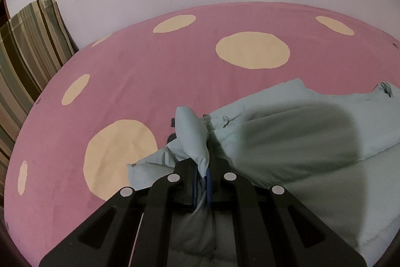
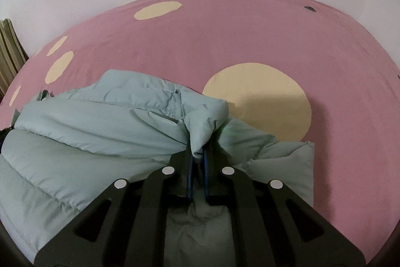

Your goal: Fold large clothes

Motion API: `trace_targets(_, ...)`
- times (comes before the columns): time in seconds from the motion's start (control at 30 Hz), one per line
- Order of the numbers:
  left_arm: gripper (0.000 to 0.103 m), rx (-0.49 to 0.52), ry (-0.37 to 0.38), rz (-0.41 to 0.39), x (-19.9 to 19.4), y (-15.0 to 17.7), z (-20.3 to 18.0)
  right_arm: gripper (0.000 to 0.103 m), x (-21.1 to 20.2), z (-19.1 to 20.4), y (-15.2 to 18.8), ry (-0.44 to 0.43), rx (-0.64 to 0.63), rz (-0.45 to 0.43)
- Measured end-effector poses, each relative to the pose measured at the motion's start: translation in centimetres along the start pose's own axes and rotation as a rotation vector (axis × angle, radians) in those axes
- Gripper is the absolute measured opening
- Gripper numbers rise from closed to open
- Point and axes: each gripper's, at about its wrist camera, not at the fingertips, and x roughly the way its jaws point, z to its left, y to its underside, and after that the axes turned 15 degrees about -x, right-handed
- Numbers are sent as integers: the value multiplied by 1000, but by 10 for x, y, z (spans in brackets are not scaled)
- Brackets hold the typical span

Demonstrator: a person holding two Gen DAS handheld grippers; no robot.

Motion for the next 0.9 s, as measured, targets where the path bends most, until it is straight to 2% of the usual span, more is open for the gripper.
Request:
trace_targets(0.17,5,-4,-3,-17,0,1,-1,5,1,4,2,18,-9,-15)
trace_targets(0.5,5,17,-18,-3,-4,-3,-2,7,-6,7,-2,51,-30,-10)
trace_targets(0.6,6,30,-30,3,-10,-7,-3,11,-11,9,-5,59,-43,-4)
trace_targets(0.67,7,14,-27,17,-19,-9,1,19,-19,8,-7,60,-34,-5)
trace_targets(0.73,8,-28,-16,16,-33,-11,8,35,-32,8,-9,49,-4,-23)
trace_targets(0.9,12,-73,63,-48,-86,-13,3,36,-70,34,-19,4,-4,-100)
